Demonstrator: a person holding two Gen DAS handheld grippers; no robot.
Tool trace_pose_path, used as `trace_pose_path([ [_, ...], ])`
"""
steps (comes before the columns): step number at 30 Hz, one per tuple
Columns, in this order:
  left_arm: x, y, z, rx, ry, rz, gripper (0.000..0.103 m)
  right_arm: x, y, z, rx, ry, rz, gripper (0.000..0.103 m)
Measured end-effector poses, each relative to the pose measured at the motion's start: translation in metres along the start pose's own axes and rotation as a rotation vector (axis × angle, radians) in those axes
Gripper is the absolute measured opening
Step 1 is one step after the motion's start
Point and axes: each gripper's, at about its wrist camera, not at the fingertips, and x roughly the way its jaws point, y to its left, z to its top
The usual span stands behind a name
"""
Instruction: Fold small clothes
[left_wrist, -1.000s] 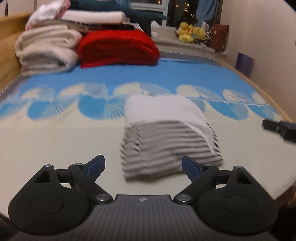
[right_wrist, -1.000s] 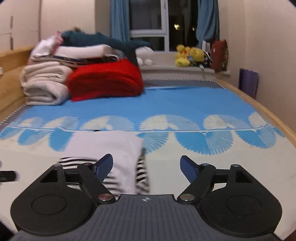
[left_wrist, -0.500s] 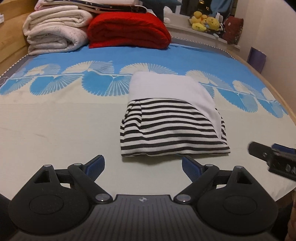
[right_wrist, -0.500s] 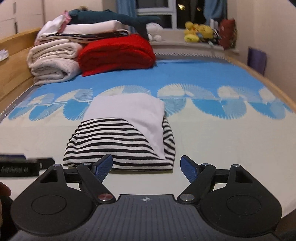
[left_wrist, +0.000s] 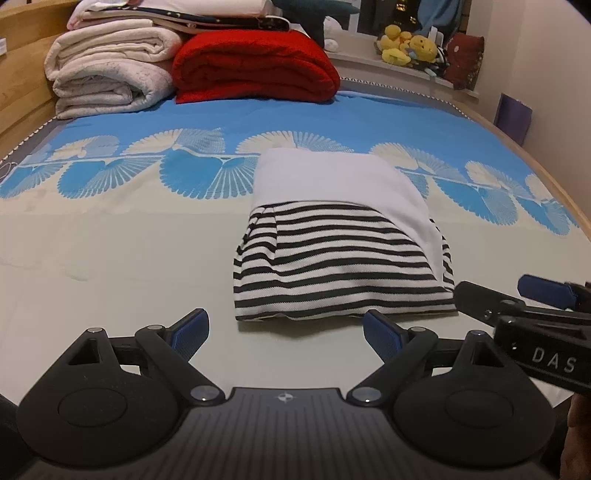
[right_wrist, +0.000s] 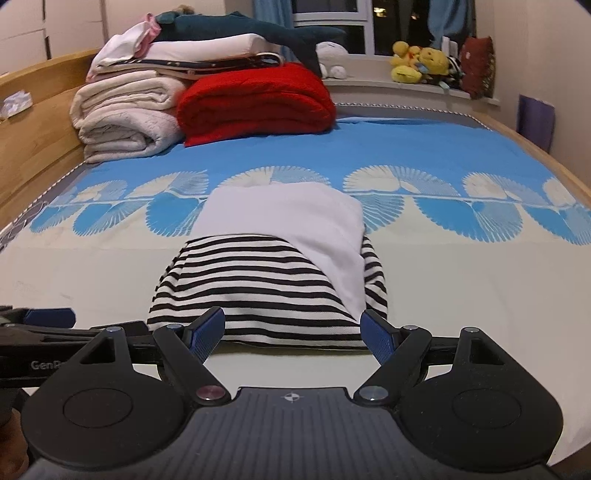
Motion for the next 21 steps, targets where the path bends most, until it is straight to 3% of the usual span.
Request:
trace_pose_path([
  [21,0.0045,0.0008,-0.0010,-0.013,0.017,-0.006,0.094,-0.0015,0.0024,0.0010,-0.013,-0.001,0.011,0.081],
])
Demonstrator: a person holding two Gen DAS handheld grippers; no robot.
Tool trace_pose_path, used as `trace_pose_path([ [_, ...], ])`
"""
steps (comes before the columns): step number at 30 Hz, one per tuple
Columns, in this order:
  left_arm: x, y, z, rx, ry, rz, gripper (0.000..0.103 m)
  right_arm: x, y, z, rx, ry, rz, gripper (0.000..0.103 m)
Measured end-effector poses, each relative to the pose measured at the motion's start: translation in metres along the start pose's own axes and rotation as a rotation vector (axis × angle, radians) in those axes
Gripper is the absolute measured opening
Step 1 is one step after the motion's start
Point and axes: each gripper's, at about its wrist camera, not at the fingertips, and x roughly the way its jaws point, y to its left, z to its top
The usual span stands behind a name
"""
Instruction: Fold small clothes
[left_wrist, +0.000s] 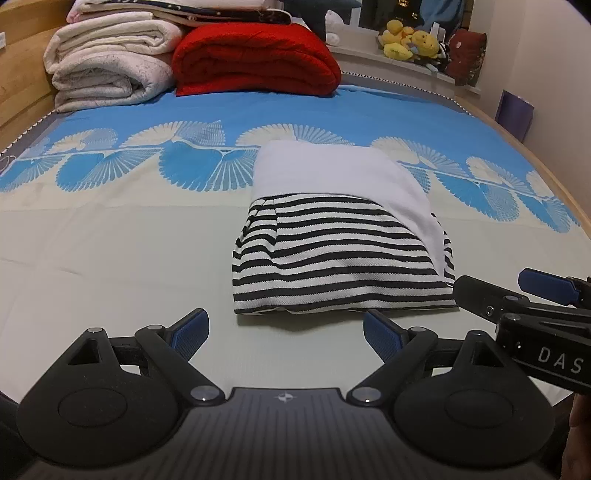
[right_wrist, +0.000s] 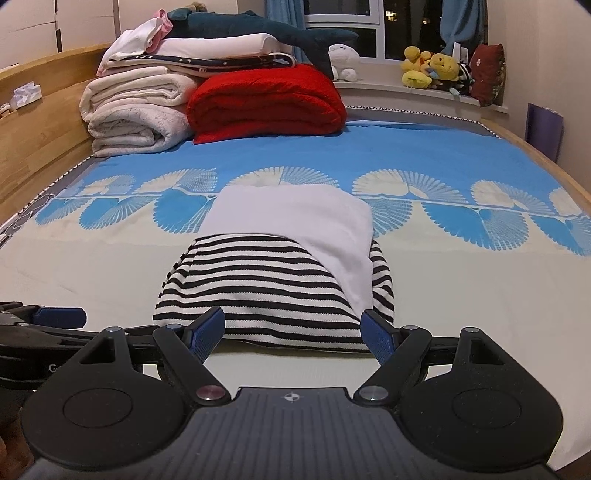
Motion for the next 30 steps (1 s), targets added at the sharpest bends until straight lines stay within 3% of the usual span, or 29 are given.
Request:
trace_pose_path([
  [30,0.0032,0.0037,0.0009,-0.013,0.012,-0.001,0.094,0.0048,0.0025,0.0006,0.014,0.013,0.007,0.081],
])
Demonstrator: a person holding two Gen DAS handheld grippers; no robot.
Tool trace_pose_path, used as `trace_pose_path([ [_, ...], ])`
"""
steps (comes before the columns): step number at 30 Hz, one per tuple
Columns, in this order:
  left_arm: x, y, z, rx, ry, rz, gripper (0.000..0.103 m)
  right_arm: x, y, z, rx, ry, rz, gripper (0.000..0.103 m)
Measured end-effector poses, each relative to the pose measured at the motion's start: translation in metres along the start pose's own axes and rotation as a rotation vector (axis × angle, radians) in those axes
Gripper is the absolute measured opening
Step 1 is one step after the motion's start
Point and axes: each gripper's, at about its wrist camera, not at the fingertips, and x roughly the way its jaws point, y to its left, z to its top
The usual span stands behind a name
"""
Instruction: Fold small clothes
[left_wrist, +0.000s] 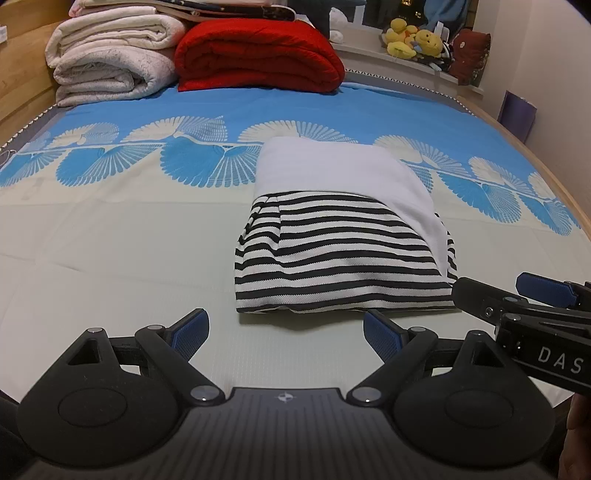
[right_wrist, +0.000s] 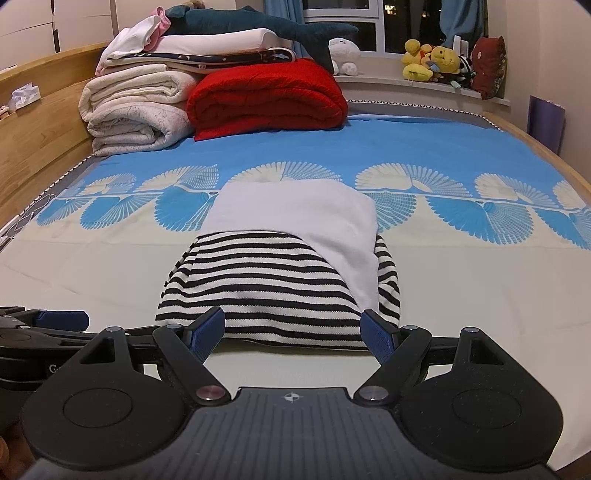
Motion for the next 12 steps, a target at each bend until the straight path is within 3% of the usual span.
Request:
trace_pose_path([
  [12,0.0011,-0.0027,-0.0015,0.000,0.003,0.002,0.094,0.0017,0.0014,-0.0012,-0.001,0.004,0.002,0.081],
])
